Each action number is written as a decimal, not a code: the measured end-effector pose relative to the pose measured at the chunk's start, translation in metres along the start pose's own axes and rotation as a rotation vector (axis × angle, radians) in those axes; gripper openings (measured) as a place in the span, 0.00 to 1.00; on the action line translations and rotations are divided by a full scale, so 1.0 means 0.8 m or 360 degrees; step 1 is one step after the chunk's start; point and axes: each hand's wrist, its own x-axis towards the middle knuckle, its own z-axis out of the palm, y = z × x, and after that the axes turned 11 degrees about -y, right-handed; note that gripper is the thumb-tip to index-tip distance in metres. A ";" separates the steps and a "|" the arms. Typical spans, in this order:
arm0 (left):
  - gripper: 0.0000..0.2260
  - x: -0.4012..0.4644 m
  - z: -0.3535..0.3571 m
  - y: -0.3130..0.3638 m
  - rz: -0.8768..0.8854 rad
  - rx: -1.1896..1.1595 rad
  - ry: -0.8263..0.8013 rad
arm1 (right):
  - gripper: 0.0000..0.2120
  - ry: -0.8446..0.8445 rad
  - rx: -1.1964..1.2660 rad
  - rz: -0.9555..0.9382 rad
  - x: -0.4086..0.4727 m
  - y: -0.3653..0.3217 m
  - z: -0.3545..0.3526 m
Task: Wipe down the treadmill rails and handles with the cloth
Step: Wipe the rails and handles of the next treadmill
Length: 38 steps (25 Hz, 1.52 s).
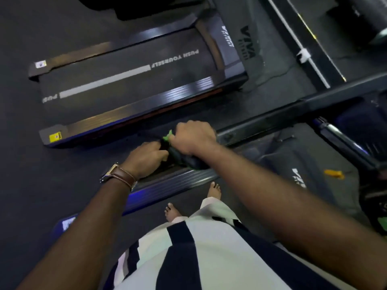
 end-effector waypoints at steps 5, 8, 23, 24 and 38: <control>0.13 -0.003 -0.004 0.028 0.0490 -0.1235 -0.0293 | 0.17 0.1235 -0.0071 -0.0467 -0.057 0.066 0.084; 0.20 0.001 -0.003 0.036 0.0523 -0.1046 -0.0374 | 0.19 0.1383 0.0447 0.0139 -0.044 0.044 0.093; 0.31 0.047 0.015 0.078 0.0444 -0.1161 -0.0608 | 0.17 0.1305 0.3707 0.0643 -0.047 -0.050 0.122; 0.33 0.048 0.013 0.075 0.0397 -0.1166 -0.0578 | 0.16 0.1100 0.3911 0.0634 -0.045 -0.042 0.123; 0.42 0.071 0.020 0.076 0.0324 -0.0719 -0.0626 | 0.46 0.1647 0.3040 0.1136 -0.010 0.038 0.097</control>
